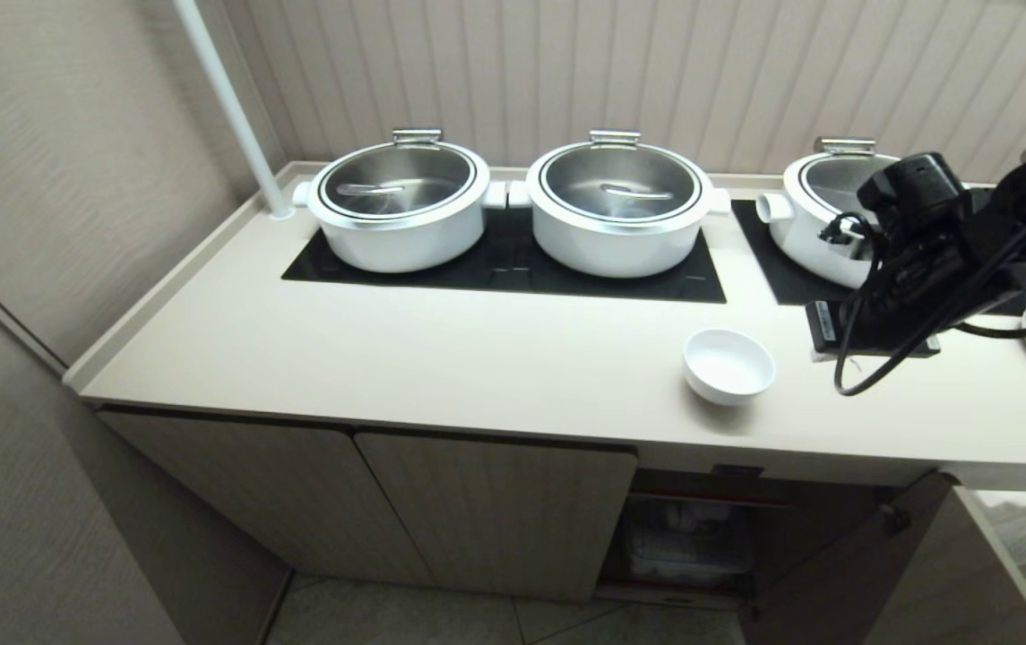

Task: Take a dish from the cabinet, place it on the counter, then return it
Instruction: Pick up the bowl from the table

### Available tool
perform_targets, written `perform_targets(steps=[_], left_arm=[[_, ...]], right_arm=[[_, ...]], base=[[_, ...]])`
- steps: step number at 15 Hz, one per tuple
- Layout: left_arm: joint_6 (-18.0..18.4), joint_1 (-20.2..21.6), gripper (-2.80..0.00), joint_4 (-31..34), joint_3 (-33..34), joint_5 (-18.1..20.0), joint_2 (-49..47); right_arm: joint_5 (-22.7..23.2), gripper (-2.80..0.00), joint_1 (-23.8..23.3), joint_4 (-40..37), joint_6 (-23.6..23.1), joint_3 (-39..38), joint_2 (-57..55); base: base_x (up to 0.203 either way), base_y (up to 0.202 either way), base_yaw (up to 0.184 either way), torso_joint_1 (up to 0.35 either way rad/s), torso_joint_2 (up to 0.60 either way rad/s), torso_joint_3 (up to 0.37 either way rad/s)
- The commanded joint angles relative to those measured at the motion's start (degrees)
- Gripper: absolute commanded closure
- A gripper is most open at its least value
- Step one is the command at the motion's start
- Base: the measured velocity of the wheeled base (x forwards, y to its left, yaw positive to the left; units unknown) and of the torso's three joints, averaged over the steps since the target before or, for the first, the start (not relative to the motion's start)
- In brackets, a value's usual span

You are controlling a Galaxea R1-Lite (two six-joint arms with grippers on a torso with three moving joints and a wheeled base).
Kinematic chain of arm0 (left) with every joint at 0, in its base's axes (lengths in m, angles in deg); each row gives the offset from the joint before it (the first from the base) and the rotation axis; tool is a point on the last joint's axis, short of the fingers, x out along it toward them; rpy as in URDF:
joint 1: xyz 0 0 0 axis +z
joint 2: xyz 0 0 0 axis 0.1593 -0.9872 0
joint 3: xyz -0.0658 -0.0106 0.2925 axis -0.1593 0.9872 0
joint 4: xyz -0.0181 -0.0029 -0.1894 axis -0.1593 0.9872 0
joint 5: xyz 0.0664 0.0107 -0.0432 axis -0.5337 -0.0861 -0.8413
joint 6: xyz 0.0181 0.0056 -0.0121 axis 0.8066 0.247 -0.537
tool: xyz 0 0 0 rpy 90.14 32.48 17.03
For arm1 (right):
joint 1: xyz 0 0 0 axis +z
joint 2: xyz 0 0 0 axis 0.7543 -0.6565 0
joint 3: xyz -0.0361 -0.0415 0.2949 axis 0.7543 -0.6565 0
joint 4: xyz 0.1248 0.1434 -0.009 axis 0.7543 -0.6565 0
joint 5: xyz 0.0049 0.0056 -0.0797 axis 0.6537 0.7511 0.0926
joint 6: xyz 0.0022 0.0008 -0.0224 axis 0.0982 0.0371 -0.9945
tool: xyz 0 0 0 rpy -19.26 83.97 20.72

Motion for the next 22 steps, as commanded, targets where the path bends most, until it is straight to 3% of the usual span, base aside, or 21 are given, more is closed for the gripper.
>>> perform_targets(steps=[1,3,22], left_arm=[[0.0,0.0,0.00,0.0,0.1,0.0,0.0],[0.0,0.0,0.00,0.0,0.0,0.0,0.0],[0.0,0.0,0.00,0.0,0.0,0.0,0.0]], right_arm=[[2.1,0.00,0.7,-1.0,0.1,1.7,-1.8],[5.1,0.00,0.8,-1.1,0.1,1.7,-1.9],[5.1,0.00,0.4,-0.9,0.1,11.0,-9.4]], base=[[0.000,0.000,0.000,0.000,0.00,0.000],[0.000,0.000,0.000,0.000,0.00,0.000],[0.000,0.000,0.000,0.000,0.00,0.000]])
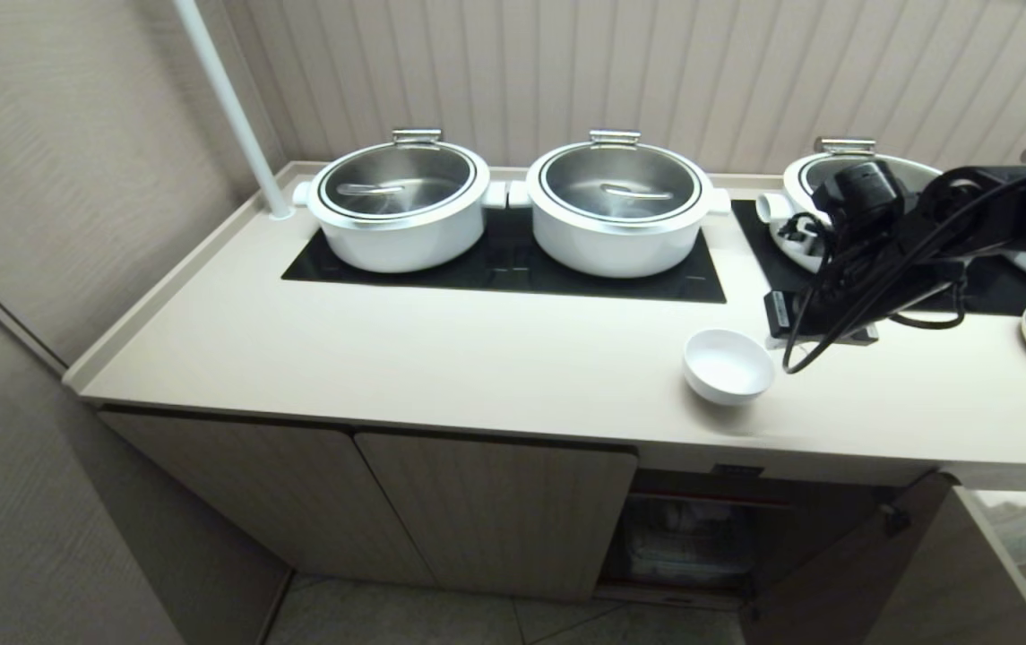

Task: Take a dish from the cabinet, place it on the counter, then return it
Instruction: Pick up the bowl from the table

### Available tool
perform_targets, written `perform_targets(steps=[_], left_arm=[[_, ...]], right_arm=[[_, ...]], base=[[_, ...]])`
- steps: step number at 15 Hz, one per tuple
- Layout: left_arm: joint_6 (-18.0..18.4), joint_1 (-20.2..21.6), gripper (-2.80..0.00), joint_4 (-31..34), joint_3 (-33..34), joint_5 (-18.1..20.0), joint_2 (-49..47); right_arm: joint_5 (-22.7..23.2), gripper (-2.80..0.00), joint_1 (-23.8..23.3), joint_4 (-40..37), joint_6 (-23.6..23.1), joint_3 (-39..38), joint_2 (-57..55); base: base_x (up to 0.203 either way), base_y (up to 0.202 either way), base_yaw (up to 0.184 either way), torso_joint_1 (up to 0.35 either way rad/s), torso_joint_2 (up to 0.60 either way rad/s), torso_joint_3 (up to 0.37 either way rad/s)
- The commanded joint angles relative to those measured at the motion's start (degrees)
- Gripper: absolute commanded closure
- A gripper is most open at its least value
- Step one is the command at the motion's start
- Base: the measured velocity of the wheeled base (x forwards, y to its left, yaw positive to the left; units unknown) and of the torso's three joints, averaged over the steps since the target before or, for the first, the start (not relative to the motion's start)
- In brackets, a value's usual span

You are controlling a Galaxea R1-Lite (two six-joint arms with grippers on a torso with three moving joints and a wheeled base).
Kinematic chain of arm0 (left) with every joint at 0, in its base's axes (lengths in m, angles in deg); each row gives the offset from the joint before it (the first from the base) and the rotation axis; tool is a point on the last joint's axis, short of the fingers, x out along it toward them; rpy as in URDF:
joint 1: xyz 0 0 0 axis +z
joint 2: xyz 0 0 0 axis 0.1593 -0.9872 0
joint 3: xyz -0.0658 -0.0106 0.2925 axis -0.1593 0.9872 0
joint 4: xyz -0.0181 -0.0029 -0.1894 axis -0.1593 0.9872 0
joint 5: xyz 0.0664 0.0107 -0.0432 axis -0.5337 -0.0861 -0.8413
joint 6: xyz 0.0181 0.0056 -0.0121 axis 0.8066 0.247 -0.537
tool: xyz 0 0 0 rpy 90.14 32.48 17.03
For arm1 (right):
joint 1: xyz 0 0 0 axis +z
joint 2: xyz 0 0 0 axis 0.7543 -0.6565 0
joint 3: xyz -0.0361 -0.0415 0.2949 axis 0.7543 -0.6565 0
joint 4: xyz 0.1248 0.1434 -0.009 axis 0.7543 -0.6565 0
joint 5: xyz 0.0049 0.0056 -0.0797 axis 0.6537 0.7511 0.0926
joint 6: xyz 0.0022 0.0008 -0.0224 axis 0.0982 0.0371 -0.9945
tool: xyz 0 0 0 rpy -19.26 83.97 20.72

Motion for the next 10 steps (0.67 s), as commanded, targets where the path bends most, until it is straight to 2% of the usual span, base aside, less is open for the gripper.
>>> perform_targets(steps=[1,4,10], left_arm=[[0.0,0.0,0.00,0.0,0.1,-0.1,0.0],[0.0,0.0,0.00,0.0,0.0,0.0,0.0],[0.0,0.0,0.00,0.0,0.0,0.0,0.0]], right_arm=[[0.0,-2.80,0.0,-0.3,0.1,0.1,-0.2],[0.0,-2.80,-0.3,-0.3,3.0,0.2,-0.1],[0.0,-2.80,-0.4,-0.4,3.0,0.0,-0.1]], base=[[0.000,0.000,0.000,0.000,0.00,0.000],[0.000,0.000,0.000,0.000,0.00,0.000],[0.000,0.000,0.000,0.000,0.00,0.000]])
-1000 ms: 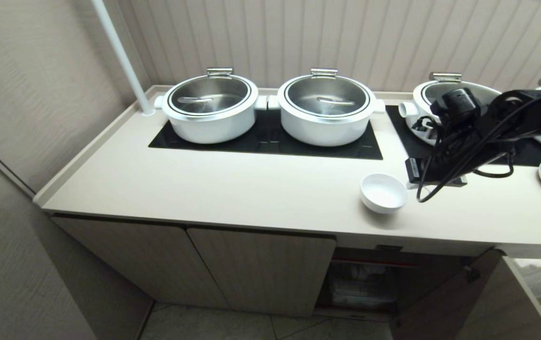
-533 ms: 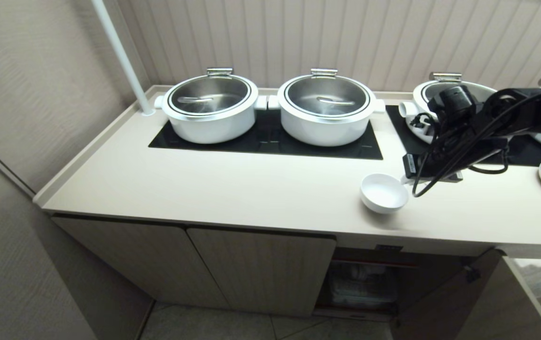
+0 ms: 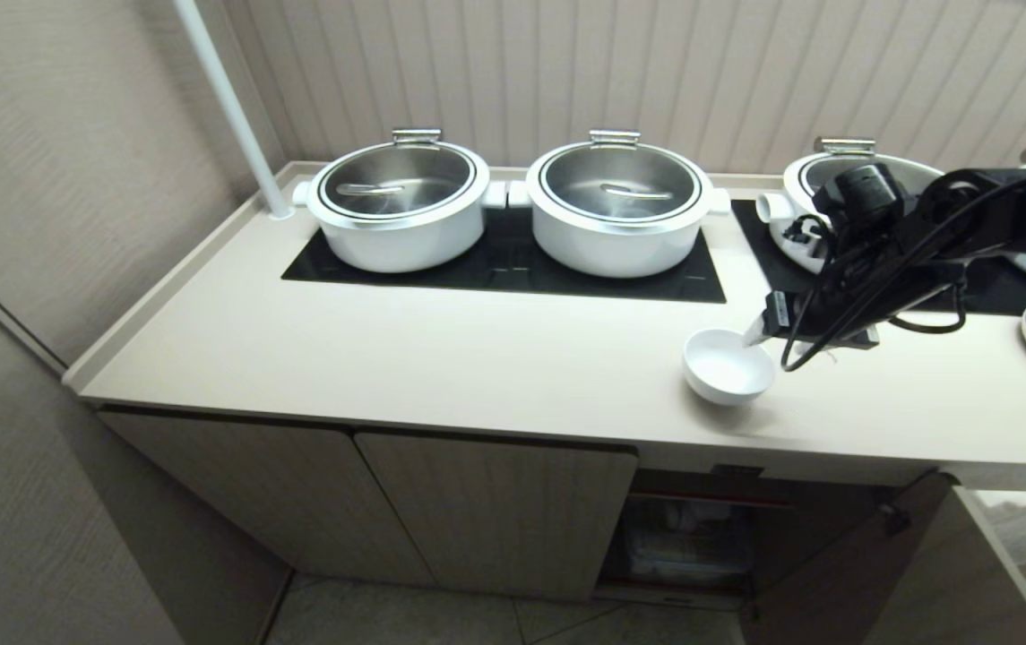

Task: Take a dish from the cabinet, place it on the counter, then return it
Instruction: Pick up the bowl from the table

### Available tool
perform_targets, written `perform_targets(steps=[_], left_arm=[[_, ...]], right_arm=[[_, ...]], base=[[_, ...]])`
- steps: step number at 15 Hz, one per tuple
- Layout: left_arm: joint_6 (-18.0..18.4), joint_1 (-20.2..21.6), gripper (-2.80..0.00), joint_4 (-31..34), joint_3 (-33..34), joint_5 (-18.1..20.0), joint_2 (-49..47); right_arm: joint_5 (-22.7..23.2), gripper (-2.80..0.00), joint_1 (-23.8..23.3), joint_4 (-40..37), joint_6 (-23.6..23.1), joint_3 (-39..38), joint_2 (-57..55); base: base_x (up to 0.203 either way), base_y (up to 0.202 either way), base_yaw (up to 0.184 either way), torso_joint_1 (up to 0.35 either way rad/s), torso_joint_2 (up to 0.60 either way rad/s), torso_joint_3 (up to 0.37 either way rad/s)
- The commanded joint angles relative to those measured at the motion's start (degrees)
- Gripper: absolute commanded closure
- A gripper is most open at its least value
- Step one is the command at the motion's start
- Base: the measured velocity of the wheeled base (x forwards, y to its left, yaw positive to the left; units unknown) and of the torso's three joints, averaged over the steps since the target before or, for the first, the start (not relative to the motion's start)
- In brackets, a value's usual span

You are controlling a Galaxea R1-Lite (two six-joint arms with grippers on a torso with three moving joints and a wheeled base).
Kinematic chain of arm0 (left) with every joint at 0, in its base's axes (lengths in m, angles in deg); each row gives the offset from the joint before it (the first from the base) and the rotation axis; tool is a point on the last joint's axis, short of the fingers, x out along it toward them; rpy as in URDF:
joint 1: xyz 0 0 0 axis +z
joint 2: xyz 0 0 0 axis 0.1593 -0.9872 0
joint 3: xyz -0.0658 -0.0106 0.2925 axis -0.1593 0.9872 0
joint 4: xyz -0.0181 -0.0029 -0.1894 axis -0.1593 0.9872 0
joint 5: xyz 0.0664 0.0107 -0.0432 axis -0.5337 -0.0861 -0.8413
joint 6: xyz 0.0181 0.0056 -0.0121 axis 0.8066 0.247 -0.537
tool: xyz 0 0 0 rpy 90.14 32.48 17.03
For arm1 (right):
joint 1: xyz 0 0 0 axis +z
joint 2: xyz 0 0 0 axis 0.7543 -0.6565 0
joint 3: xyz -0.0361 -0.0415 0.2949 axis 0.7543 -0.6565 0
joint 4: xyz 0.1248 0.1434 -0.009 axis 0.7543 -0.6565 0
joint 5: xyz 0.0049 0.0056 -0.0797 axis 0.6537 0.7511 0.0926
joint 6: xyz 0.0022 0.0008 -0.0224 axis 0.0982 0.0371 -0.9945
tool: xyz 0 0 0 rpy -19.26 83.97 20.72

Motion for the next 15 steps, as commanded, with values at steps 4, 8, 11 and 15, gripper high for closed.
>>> perform_targets(steps=[4,8,11,15], left_arm=[[0.0,0.0,0.00,0.0,0.0,0.0,0.0],[0.0,0.0,0.00,0.0,0.0,0.0,0.0],[0.0,0.0,0.00,0.0,0.1,0.0,0.0],[0.0,0.0,0.00,0.0,0.0,0.0,0.0]], right_arm=[[-0.1,-2.80,-0.2,0.2,0.0,0.1,-0.1],[-0.1,-2.80,-0.4,0.2,-0.1,0.0,-1.2],[-0.1,-2.80,-0.6,0.2,-0.1,-0.1,-2.0],[0.0,-2.80,-0.8,0.3,-0.1,-0.1,-3.1]], base=[[0.000,0.000,0.000,0.000,0.00,0.000],[0.000,0.000,0.000,0.000,0.00,0.000],[0.000,0.000,0.000,0.000,0.00,0.000],[0.000,0.000,0.000,0.000,0.00,0.000]])
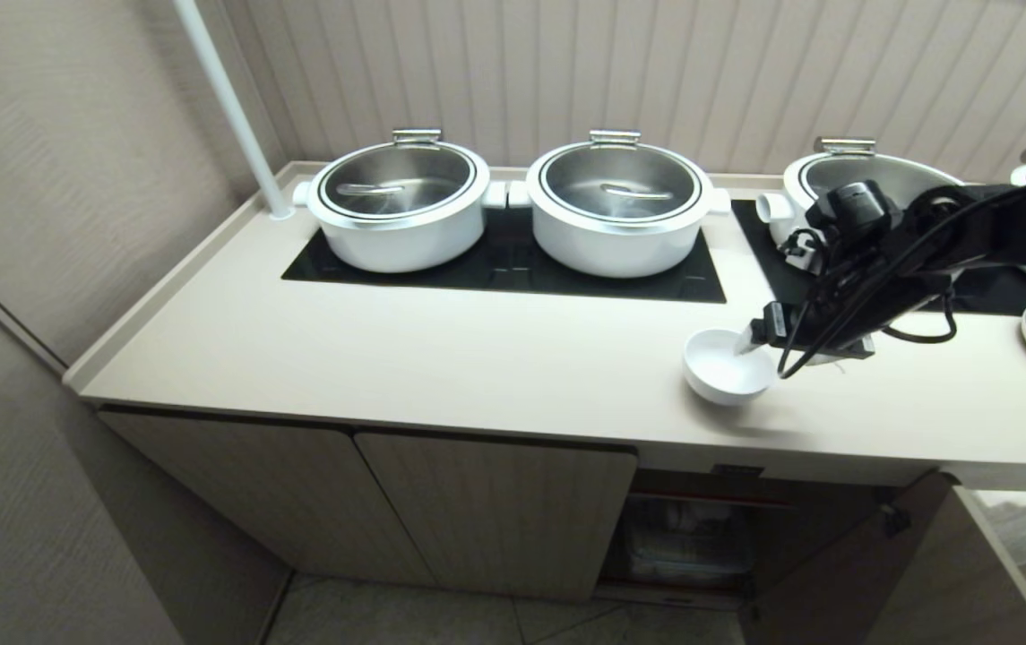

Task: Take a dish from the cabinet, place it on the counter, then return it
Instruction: Pick up the bowl from the table

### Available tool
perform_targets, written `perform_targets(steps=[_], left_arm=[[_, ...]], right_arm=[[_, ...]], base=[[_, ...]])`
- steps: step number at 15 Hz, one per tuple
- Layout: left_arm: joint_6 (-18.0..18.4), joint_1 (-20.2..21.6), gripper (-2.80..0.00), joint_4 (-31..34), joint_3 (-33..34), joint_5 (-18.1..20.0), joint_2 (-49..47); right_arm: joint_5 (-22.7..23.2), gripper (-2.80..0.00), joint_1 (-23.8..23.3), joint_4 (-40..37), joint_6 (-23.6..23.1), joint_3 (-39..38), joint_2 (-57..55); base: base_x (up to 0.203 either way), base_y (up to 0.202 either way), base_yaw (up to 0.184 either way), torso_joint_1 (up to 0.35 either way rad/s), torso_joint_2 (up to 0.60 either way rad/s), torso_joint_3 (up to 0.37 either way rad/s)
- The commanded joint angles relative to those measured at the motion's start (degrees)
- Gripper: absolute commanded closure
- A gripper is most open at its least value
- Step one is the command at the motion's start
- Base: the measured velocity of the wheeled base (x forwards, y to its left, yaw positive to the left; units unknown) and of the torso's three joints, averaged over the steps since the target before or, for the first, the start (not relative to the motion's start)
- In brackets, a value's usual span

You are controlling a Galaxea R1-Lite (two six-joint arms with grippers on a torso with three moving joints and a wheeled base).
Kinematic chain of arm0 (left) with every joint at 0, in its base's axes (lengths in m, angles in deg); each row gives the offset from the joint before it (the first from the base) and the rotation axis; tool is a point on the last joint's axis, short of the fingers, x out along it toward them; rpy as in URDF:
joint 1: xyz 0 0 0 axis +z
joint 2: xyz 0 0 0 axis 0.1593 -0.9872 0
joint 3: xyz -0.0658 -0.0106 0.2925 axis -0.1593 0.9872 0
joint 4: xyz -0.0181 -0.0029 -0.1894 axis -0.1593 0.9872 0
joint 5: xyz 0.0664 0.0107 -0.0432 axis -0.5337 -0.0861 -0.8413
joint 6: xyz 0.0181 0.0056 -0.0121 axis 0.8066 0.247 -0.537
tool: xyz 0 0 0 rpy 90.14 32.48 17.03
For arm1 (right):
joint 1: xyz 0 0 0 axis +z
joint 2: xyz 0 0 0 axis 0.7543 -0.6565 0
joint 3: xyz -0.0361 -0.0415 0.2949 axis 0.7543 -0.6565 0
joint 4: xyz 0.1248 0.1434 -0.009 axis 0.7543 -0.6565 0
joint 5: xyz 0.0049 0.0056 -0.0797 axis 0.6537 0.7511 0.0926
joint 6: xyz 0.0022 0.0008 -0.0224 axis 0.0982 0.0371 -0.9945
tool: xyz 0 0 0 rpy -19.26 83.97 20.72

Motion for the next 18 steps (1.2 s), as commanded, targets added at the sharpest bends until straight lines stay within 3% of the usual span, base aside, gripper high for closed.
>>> perform_targets(steps=[1,18], left_arm=[[0.0,0.0,0.00,0.0,0.1,0.0,0.0],[0.0,0.0,0.00,0.0,0.0,0.0,0.0]], right_arm=[[0.1,-2.80,0.0,-0.1,0.0,0.0,-1.1],[0.1,-2.80,-1.6,5.5,-0.2,0.4,-6.6]], base=[[0.000,0.000,0.000,0.000,0.00,0.000],[0.000,0.000,0.000,0.000,0.00,0.000]])
